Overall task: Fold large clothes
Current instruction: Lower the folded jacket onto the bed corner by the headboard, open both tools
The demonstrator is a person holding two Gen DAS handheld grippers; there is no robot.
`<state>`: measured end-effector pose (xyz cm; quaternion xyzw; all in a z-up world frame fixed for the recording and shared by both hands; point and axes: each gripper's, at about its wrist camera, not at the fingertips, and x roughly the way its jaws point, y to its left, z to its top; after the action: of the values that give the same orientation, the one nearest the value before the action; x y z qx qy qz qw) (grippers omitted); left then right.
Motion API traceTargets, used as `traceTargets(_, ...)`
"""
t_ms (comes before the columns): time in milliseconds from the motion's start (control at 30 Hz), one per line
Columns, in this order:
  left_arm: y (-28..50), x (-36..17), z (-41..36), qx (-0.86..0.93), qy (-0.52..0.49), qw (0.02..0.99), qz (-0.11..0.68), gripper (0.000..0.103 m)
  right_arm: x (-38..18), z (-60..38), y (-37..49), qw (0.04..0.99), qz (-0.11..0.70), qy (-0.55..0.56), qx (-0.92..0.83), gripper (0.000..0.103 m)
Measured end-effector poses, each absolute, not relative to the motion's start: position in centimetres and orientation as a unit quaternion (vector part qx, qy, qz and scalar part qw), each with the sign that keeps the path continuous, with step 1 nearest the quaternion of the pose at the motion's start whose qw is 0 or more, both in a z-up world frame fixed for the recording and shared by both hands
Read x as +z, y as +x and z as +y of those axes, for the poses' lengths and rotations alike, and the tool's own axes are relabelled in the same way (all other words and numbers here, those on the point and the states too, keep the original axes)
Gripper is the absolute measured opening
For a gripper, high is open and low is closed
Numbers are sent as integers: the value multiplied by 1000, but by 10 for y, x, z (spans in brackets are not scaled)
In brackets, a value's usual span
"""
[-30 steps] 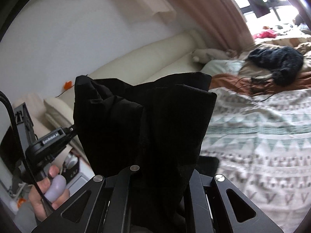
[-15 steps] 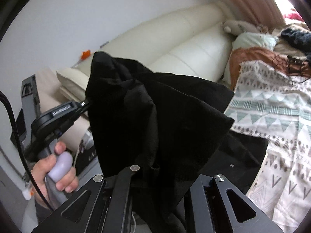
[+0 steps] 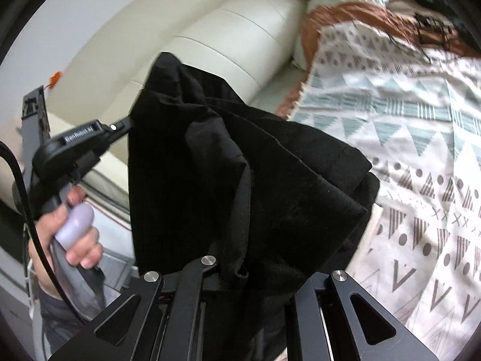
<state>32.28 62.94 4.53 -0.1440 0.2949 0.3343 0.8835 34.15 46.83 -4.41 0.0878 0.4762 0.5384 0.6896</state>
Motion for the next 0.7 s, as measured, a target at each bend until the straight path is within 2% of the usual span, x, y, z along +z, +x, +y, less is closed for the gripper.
traceTargets(267, 320, 1, 638, 354, -131, 850, 367, 5, -103, 495, 394, 679, 514, 74, 518, 9)
traceTargets(567, 255, -47, 661, 381, -175, 812, 407, 7, -114, 509, 419, 644, 529, 60, 549, 9)
traceTargets(600, 245, -50, 664, 387, -183, 807, 407, 10, -117, 510, 424, 642, 533, 61, 548, 9)
traceTargets(633, 235, -51, 666, 392, -190, 802, 409, 22, -121, 511, 428, 641, 536, 61, 546, 9)
traceTargets(667, 225, -52, 666, 396, -192, 799, 410, 42, -124, 512, 431, 641, 539, 59, 543, 9)
traceTargets(700, 217, -51, 665, 399, -192, 801, 403, 52, -126, 513, 433, 643, 540, 56, 541, 9)
